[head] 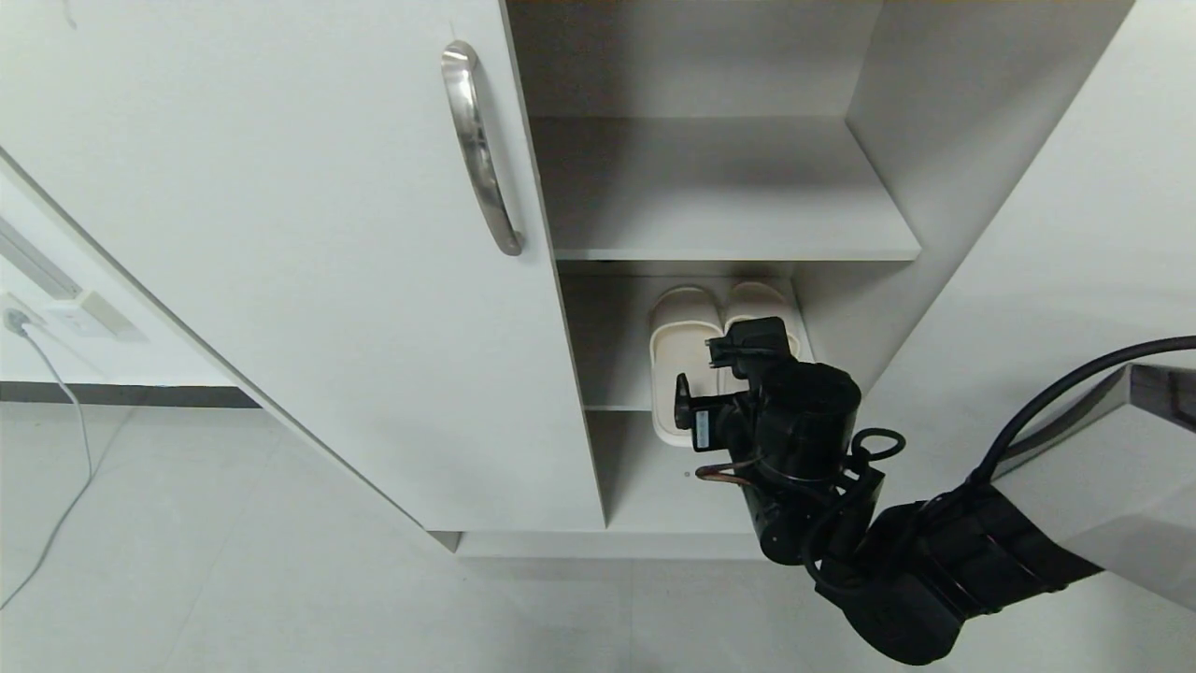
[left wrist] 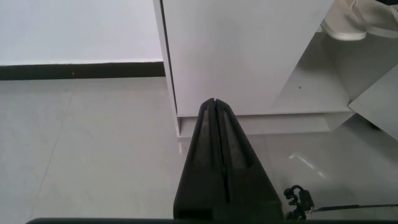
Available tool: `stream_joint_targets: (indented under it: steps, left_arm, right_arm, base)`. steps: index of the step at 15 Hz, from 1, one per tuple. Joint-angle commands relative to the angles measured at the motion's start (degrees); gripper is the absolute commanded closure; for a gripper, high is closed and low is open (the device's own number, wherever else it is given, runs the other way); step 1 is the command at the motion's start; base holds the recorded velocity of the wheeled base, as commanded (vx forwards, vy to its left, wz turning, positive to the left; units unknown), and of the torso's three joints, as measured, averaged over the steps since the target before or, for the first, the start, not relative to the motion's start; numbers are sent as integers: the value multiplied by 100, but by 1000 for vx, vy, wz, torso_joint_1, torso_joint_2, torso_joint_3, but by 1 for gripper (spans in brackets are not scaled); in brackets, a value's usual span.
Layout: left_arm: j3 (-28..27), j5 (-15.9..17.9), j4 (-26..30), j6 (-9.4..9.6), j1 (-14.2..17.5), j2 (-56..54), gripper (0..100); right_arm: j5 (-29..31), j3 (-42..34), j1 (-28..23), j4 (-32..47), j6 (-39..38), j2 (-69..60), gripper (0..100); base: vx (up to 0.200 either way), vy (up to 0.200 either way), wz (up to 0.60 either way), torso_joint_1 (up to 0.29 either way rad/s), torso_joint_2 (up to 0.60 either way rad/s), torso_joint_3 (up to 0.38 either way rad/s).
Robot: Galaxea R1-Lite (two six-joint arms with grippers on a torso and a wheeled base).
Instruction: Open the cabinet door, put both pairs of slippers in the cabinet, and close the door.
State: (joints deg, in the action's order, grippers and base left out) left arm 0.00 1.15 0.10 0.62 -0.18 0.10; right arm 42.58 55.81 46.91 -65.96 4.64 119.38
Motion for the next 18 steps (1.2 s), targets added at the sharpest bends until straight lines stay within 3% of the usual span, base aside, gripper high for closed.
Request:
stream_joint_targets:
  steps: [1, 5, 18]
  left_arm:
    - [0, 0, -1, -9, 1, 8, 100]
    - [0, 0, -1, -18, 1, 8, 100]
    - [-9, 0, -1, 8, 1, 8, 100]
  right_arm:
    - [5, -79, 55, -4, 1, -82, 0]
    - [-4, -114, 73, -4, 1, -73, 0]
    - [-4, -184, 73, -57, 1, -64, 0]
  base:
    - [0, 0, 0, 0, 0, 0]
    - [-200, 0, 0, 6, 2, 0]
    - [0, 0, 0, 0, 0, 0]
